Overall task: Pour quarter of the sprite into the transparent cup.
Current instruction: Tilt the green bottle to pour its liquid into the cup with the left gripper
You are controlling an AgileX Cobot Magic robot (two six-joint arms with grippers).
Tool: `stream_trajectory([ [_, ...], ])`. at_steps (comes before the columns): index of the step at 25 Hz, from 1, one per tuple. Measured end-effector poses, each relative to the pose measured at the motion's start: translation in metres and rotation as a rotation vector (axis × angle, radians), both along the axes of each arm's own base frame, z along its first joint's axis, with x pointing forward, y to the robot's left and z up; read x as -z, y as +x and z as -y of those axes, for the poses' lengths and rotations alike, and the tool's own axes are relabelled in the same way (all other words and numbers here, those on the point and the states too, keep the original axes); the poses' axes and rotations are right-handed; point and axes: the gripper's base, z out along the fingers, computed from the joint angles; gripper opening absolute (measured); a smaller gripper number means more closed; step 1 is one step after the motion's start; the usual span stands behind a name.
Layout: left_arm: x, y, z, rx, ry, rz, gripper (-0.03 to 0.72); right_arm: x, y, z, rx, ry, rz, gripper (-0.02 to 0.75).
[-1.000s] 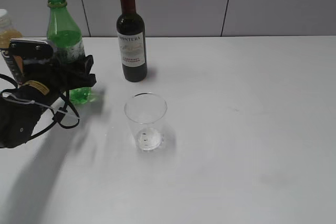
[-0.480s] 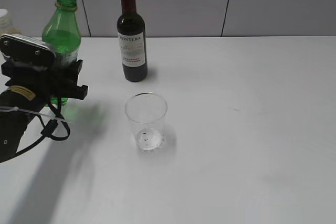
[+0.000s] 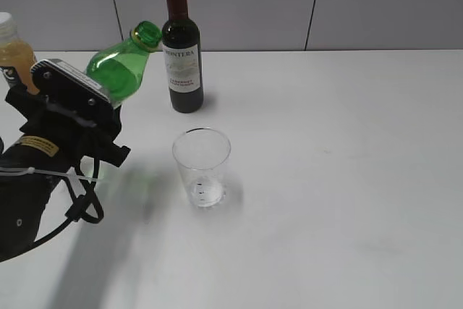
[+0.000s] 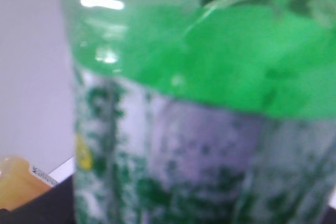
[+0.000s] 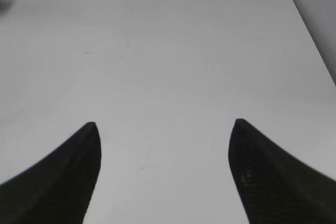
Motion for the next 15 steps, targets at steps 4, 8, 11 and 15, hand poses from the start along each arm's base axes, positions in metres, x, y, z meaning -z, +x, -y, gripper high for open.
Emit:
stream_trajectory([
  [4,0.0017,-0.0062,0.0053,0.009,0.107,-0.01,0.467,0.0,0.0,0.0,0.0,0.0,0.0,0.584],
  [8,0.002,-0.0088,0.0088,0.039,0.259,-0.007,0.466,0.0,0.0,0.0,0.0,0.0,0.0,0.584],
  [11,0.0025,-0.009,0.006,0.021,0.328,-0.015,0.466,0.0,0.0,0.0,0.0,0.0,0.0,0.584],
  [15,0.0035,-0.0098,0.0029,0.002,0.371,-0.028,0.466,0.0,0.0,0.0,0.0,0.0,0.0,0.584],
])
